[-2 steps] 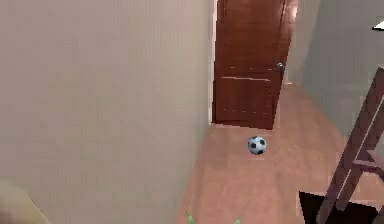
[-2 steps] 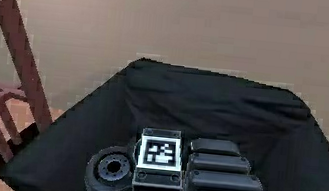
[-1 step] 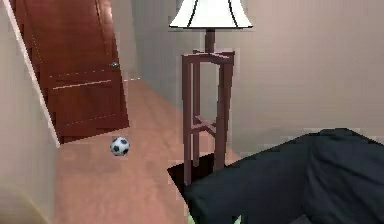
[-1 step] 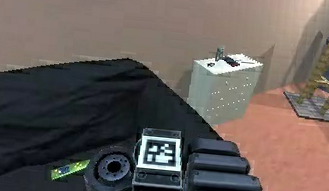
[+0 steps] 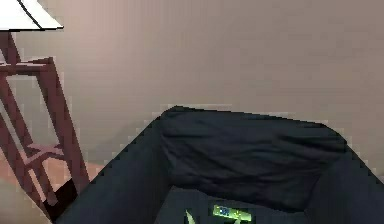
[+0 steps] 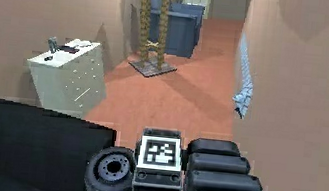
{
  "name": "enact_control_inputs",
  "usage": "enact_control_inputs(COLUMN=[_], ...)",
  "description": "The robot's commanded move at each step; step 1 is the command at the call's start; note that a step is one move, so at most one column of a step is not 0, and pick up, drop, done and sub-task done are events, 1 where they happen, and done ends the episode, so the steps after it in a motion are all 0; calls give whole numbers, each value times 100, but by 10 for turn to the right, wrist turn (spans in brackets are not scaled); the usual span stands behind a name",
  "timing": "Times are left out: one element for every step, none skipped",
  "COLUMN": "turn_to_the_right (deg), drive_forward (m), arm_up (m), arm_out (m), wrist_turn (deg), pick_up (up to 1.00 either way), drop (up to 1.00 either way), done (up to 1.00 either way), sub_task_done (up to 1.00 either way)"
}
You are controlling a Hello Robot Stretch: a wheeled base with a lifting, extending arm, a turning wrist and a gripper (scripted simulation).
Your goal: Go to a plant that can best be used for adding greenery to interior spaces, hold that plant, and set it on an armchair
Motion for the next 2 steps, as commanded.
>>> enact_control_inputs(turn_to_the_right=[120, 0], drive_forward=[0, 5], arm_up=[0, 0], arm_out=[0, 0], wrist_turn=[0, 0], pick_up=[0, 0], drop=[0, 0], done=[0, 0], sub_task_done=[0, 0])
